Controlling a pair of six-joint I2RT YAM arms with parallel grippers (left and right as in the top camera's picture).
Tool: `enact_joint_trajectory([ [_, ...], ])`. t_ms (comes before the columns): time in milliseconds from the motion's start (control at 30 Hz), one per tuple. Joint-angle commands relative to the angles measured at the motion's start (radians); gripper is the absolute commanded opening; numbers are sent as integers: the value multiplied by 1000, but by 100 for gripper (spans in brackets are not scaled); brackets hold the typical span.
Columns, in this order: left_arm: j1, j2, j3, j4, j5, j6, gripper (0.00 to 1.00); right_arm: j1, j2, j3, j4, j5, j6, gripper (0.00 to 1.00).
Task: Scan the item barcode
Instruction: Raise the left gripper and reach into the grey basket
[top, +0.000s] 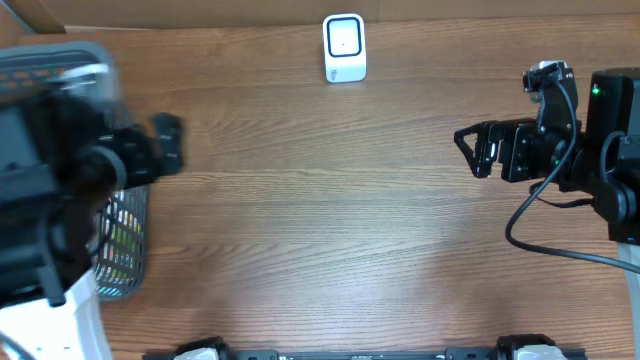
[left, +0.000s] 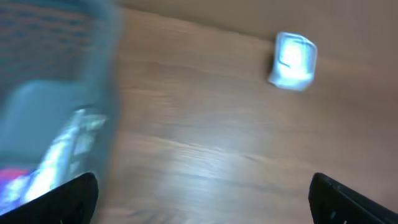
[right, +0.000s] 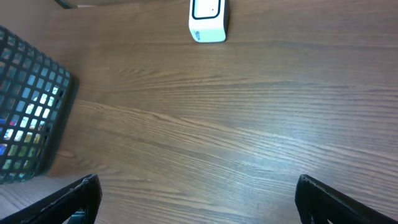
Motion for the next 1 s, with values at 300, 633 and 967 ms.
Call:
enact_joint_trajectory([
  [300,519,124,34,-34,38,-120,100,5,33,22,-64,31,-8,100],
  [633,568,420,34,-17,38,-117,99,5,84,22,-78,38,-8,100],
  [967,538,613,32,38,100,-6,98,5,107,22,-77,40,-8,100],
])
